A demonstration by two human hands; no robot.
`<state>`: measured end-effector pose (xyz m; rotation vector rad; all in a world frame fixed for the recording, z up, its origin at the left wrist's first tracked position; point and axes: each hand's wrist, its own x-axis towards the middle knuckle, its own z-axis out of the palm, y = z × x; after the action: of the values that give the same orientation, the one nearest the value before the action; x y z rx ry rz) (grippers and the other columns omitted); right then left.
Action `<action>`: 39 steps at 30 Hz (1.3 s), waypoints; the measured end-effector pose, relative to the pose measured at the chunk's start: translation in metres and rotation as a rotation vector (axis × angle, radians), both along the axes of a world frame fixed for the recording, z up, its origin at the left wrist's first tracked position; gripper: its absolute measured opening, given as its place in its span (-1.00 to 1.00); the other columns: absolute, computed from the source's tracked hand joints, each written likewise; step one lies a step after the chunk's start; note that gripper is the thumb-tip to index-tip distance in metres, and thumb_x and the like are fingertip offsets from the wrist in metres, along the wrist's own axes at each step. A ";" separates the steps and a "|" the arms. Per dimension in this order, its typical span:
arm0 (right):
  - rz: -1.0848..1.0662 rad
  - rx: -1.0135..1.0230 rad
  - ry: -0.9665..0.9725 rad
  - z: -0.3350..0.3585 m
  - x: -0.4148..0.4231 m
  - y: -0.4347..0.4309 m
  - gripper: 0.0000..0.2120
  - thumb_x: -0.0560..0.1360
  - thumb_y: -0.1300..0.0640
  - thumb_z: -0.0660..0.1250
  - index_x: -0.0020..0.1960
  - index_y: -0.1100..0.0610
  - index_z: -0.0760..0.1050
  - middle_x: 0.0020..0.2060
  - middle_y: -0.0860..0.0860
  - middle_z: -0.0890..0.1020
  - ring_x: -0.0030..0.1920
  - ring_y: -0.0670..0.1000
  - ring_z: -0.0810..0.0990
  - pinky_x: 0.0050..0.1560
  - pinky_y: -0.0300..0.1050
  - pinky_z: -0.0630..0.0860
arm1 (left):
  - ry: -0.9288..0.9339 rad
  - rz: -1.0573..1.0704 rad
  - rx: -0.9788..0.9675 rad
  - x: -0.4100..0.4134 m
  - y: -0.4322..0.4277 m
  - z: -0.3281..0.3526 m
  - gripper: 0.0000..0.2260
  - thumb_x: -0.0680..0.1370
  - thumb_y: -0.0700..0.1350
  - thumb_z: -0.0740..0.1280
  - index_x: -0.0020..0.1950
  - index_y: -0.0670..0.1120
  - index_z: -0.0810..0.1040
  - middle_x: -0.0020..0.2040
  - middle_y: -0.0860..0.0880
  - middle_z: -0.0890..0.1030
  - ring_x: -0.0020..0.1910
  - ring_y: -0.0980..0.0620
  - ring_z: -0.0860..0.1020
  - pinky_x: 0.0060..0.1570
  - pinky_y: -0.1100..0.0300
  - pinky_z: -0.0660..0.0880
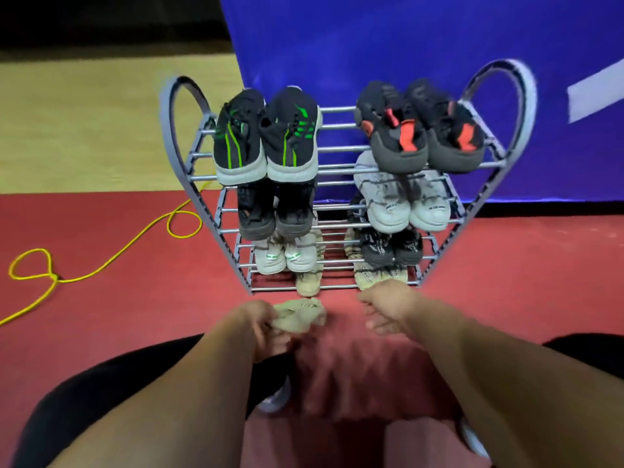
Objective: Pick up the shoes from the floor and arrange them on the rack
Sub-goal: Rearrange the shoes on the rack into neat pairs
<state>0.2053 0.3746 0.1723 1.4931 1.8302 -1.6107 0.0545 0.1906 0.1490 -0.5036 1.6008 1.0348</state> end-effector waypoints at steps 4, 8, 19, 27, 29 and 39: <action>-0.040 0.066 0.060 0.041 0.027 0.004 -0.82 0.61 0.00 0.33 0.04 0.12 0.54 -0.08 0.06 0.65 -0.23 0.04 0.62 -0.24 -0.12 0.60 | 0.127 -0.099 0.017 0.008 0.004 0.039 -0.81 0.62 -0.28 0.08 0.04 -0.34 0.46 -0.33 -0.29 0.63 -0.33 -0.20 0.63 0.07 -0.13 0.52; -0.092 0.103 0.118 0.072 0.052 0.000 -0.84 0.60 -0.01 0.33 -0.04 0.07 0.56 -0.09 0.05 0.64 -0.17 0.06 0.61 -0.17 -0.08 0.59 | 0.192 -0.120 0.093 0.016 0.003 0.075 -0.70 0.56 -0.30 0.08 0.24 -0.31 0.44 -0.14 -0.32 0.65 -0.43 -0.21 0.67 -0.08 -0.13 0.57; -0.360 0.032 0.289 0.114 0.094 0.022 -0.50 0.61 -0.30 0.20 0.05 0.16 0.53 0.13 0.19 0.65 -0.08 0.08 0.56 0.03 -0.01 0.62 | 0.286 -0.073 0.251 0.031 0.007 0.148 -0.67 0.49 -0.19 0.08 0.18 -0.15 0.51 -0.07 -0.16 0.64 -0.17 -0.12 0.63 -0.19 -0.01 0.56; -0.485 -0.320 0.550 0.138 0.107 0.026 -0.19 0.52 -0.51 0.09 0.30 0.18 0.54 0.29 0.15 0.60 0.17 0.21 0.62 0.30 0.24 0.51 | 0.359 -0.092 0.332 0.047 0.001 0.197 -0.77 0.45 -0.14 0.09 -0.05 -0.09 0.53 -0.32 -0.03 0.59 -0.40 0.01 0.57 -0.32 0.20 0.57; -0.433 -0.399 0.589 0.143 0.109 0.024 -0.16 0.48 -0.57 0.03 0.24 0.10 0.62 0.22 0.11 0.68 0.17 0.19 0.67 0.34 0.28 0.48 | 0.361 -0.106 0.352 0.048 -0.003 0.205 -0.78 0.43 -0.14 0.10 -0.08 -0.09 0.52 -0.35 -0.02 0.56 -0.41 0.01 0.53 -0.33 0.20 0.54; -0.222 -0.478 0.523 0.153 0.077 -0.006 -0.22 0.53 -0.50 0.09 0.31 0.11 0.62 0.16 0.11 0.72 0.12 0.11 0.73 0.11 0.06 0.62 | 0.377 0.018 0.323 0.015 -0.024 0.197 -0.87 0.47 0.00 0.23 -0.08 -0.02 0.50 -0.39 0.04 0.49 -0.47 0.09 0.45 -0.39 0.26 0.48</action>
<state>0.2827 0.3690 0.3255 1.1567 1.3581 -2.5141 0.0695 0.1666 0.3456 -0.1057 1.7081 1.4331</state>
